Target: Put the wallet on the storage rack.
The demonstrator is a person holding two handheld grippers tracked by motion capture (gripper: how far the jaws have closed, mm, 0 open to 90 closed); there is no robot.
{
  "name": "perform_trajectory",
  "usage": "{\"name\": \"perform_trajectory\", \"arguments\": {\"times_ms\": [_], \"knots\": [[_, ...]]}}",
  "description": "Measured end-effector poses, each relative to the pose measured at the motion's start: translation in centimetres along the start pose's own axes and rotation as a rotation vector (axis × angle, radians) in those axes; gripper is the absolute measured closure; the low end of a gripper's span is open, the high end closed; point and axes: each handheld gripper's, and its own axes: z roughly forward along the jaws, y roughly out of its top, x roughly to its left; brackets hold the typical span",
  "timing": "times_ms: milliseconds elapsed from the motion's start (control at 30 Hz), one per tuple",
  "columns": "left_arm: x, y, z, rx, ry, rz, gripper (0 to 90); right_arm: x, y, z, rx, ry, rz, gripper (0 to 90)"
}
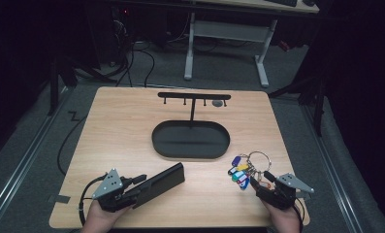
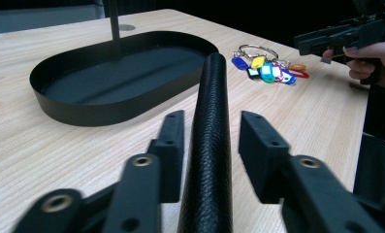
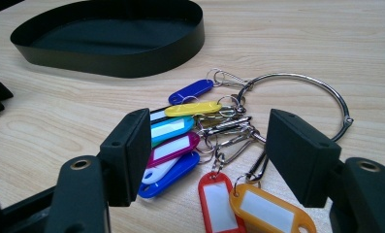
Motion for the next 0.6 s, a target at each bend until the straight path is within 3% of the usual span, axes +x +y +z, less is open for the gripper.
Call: {"name": "perform_trajectory", "arguments": {"times_ms": [133,267,367,600], "knots": [[-0.1,0.0,-0.4,0.013,0.012,0.026,56.7,0.0,0.0,0.0,-0.001,0.001,-0.001,34.0],[-0.1,-0.2,-0.8,0.062,0.036,0.072,54.5,-0.1,0.0,-0.1,-0.005,0.002,0.0,34.0],[0.0,-0.1,-1.1,0.127,0.053,0.077,52.4,-0.2,0.0,-0.1,-0.003,0.002,0.002,34.0],[0.1,-0.2,-1.1,0.159,0.032,0.086,58.3,-0.1,0.0,-0.1,0.0,0.004,0.001,34.0]]}}
